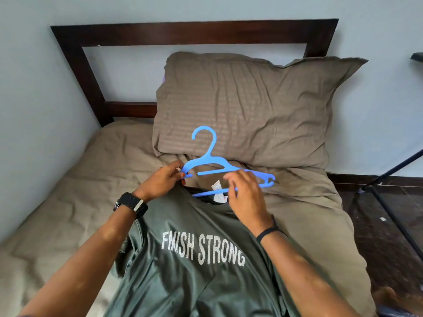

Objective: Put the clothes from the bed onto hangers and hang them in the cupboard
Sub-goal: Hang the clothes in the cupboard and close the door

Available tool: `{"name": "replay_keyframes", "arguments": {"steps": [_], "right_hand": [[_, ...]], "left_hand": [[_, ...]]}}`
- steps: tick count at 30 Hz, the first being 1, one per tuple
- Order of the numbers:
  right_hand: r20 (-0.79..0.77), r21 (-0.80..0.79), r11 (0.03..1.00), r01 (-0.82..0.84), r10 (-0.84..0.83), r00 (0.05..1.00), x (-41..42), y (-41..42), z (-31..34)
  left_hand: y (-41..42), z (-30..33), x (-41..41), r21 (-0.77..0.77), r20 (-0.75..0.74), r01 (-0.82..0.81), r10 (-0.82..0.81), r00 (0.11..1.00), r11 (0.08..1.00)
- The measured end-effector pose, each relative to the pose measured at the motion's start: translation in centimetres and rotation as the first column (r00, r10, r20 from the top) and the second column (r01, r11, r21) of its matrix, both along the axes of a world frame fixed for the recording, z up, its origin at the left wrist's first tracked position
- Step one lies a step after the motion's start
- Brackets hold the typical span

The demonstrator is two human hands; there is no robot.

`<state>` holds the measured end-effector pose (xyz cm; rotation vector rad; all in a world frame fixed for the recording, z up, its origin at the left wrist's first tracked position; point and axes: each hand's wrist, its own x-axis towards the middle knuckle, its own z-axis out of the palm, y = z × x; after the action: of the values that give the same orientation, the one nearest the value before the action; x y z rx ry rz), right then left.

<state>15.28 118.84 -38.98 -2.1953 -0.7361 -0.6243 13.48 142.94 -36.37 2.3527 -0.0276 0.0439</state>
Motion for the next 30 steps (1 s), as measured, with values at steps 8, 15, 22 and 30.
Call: {"name": "replay_keyframes", "arguments": {"steps": [8,15,22,30], "right_hand": [[-0.653,-0.185,0.886,-0.425,0.213,0.727,-2.5,3.2,-2.8],[-0.594,-0.492,0.862,-0.119,-0.233,0.770,-1.1,-0.1,-2.8],[-0.633,-0.317,0.927,0.203,-0.366,0.682,0.1,-2.5,-2.3],[-0.636,-0.070,0.943,0.327,-0.294,0.713,1.9,-3.4,-1.6]], "left_hand": [[-1.2,0.7,-0.6,-0.067,0.000,-0.035,0.036,0.999,0.997],[-1.0,1.6,-1.6,0.156,0.032,-0.171,0.168,0.985,0.973],[-2.0,2.6,-2.8,0.164,0.073,-0.227,0.217,0.973,0.960],[-1.5,4.3,-4.9,0.321,0.089,-0.140,0.117,0.989,0.937]]}}
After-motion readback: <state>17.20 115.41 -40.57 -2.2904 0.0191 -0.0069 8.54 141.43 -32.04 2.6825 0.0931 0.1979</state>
